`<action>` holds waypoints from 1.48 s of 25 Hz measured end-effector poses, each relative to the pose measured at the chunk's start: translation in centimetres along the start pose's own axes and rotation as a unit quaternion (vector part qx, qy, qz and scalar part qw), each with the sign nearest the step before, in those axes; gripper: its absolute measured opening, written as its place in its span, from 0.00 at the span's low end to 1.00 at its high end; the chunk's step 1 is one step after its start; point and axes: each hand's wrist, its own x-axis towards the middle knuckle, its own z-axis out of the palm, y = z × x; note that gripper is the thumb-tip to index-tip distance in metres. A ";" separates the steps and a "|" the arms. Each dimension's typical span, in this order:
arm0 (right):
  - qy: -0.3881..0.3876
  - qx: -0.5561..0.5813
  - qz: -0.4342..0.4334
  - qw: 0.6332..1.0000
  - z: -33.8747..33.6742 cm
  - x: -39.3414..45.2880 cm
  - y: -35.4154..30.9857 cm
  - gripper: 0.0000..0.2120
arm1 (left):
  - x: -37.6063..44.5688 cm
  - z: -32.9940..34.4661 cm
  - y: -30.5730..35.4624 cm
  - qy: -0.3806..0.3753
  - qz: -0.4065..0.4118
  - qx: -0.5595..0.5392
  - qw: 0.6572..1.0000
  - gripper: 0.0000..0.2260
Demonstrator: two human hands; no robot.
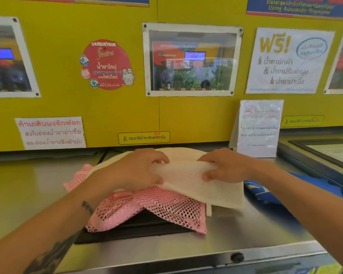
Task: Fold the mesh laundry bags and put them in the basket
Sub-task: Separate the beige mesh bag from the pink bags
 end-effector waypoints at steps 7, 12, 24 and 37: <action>0.085 -0.011 0.042 0.995 -4.3 -2.4 1.5 0.22 | 4.4 -0.9 1.7 0.186 0.117 0.002 0.976 0.05; 0.155 0.109 0.064 0.980 -6.4 -4.4 2.4 0.35 | 8.5 -0.7 12.0 0.308 0.210 -0.193 0.908 0.03; -0.046 -0.062 0.236 0.969 -4.4 -11.3 14.8 0.27 | 13.2 9.1 18.6 -0.237 0.091 0.107 0.961 0.29; -0.042 -0.067 0.063 0.995 -5.2 -6.6 14.8 0.19 | 12.6 11.4 17.7 -0.049 -0.030 -0.017 0.998 0.19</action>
